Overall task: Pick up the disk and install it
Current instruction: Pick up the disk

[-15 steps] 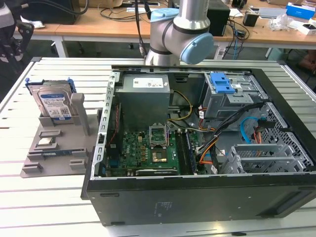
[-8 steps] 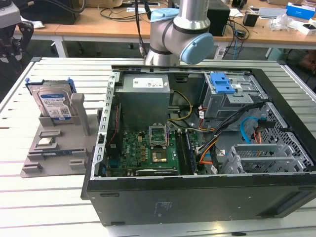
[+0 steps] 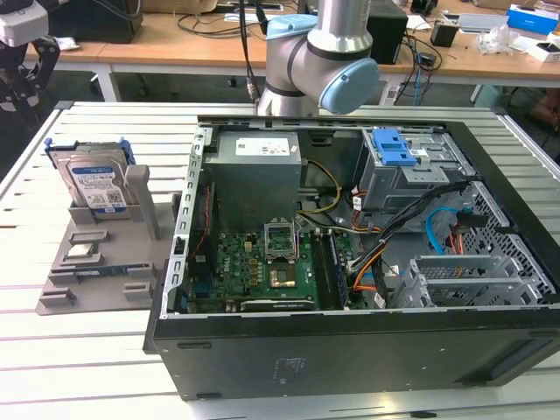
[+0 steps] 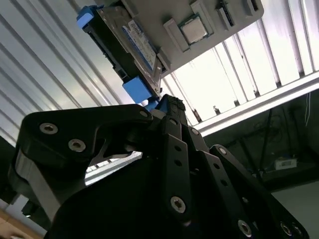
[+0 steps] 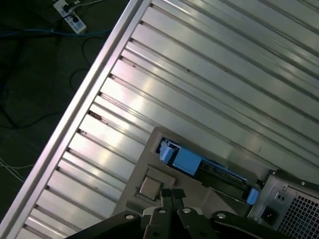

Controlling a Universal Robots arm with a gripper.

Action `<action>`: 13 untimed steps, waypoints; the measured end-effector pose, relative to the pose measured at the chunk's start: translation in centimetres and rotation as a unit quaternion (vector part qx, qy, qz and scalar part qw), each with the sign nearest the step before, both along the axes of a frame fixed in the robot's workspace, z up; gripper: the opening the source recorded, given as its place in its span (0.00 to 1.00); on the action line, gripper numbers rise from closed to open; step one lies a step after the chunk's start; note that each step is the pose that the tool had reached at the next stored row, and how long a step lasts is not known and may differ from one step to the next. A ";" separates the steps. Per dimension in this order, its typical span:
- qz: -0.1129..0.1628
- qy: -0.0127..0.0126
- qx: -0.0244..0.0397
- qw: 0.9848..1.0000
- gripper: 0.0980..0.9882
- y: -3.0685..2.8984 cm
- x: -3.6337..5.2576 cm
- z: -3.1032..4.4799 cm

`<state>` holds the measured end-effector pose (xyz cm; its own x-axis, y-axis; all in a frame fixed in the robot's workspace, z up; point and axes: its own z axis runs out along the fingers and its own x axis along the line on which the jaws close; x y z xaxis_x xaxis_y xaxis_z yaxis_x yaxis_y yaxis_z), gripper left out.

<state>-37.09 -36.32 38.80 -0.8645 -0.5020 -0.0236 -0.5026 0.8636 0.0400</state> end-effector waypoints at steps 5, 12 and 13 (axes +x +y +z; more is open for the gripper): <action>0.044 0.000 0.000 0.999 0.01 0.00 0.00 0.00; 0.096 0.000 0.000 0.995 0.01 0.00 0.00 0.00; 0.107 0.000 0.000 0.994 0.01 0.00 0.00 0.00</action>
<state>-37.09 -36.33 38.80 -0.7379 -0.6745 -0.0237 -0.6748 0.7369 0.0400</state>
